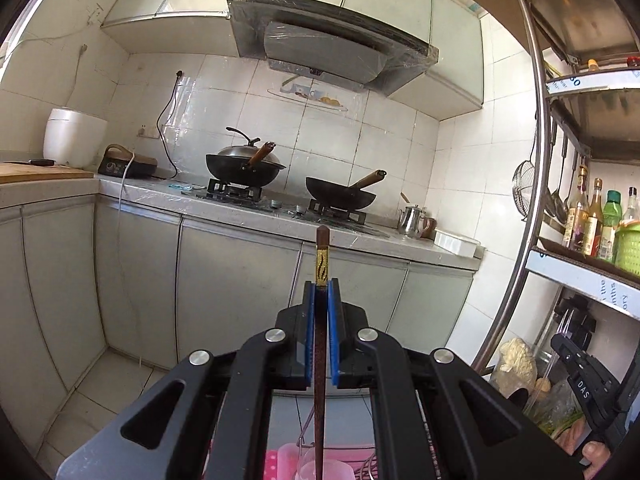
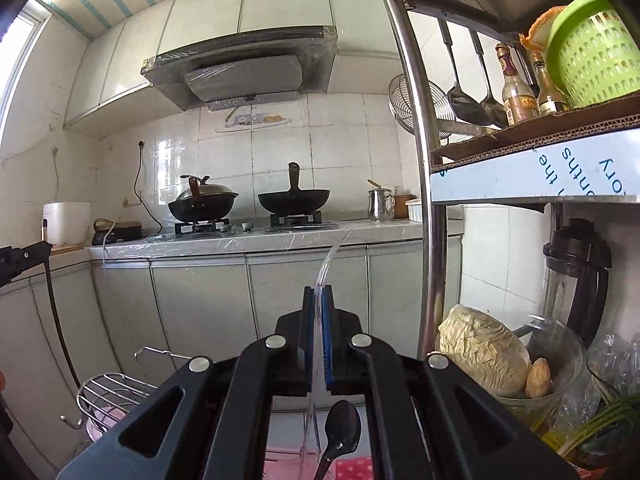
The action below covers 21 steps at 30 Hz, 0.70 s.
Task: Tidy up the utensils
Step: 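Carry both held utensils up into the pink cup and open both grippers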
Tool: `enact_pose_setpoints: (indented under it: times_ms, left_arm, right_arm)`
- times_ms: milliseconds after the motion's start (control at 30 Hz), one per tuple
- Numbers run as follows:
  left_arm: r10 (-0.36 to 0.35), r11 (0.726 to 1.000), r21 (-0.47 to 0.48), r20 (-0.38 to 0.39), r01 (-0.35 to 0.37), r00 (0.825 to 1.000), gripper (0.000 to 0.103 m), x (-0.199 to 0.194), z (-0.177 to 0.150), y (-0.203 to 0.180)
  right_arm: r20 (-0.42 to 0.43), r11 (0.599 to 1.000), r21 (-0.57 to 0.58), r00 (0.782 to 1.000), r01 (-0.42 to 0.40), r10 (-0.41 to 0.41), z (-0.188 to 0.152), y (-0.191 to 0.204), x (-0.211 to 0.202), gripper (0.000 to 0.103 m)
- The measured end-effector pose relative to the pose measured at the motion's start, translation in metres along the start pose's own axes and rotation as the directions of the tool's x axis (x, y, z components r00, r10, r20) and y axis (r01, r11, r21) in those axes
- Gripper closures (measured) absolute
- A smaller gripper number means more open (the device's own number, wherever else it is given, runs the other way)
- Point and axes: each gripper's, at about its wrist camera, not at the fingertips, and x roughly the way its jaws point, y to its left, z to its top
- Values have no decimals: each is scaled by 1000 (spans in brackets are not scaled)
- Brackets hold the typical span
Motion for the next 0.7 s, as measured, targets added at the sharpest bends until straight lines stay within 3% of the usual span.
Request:
enact_pose_setpoints:
  times_ms: [367, 567, 700]
  left_arm:
    - [-39, 999, 11, -120, 41, 992, 98, 9, -54, 4]
    - [-48, 999, -1, -197, 49, 979, 98, 12, -77, 8]
    - [-50, 999, -3, -199, 51, 979, 98, 9, -80, 11]
  right_arm:
    - [-98, 1000, 6, 995, -8, 9, -50, -3, 2, 100]
    - [-190, 1000, 22, 982, -12, 15, -75, -2, -4, 100]
    - [-241, 1000, 22, 970, -10, 15, -85, -2, -4, 100]
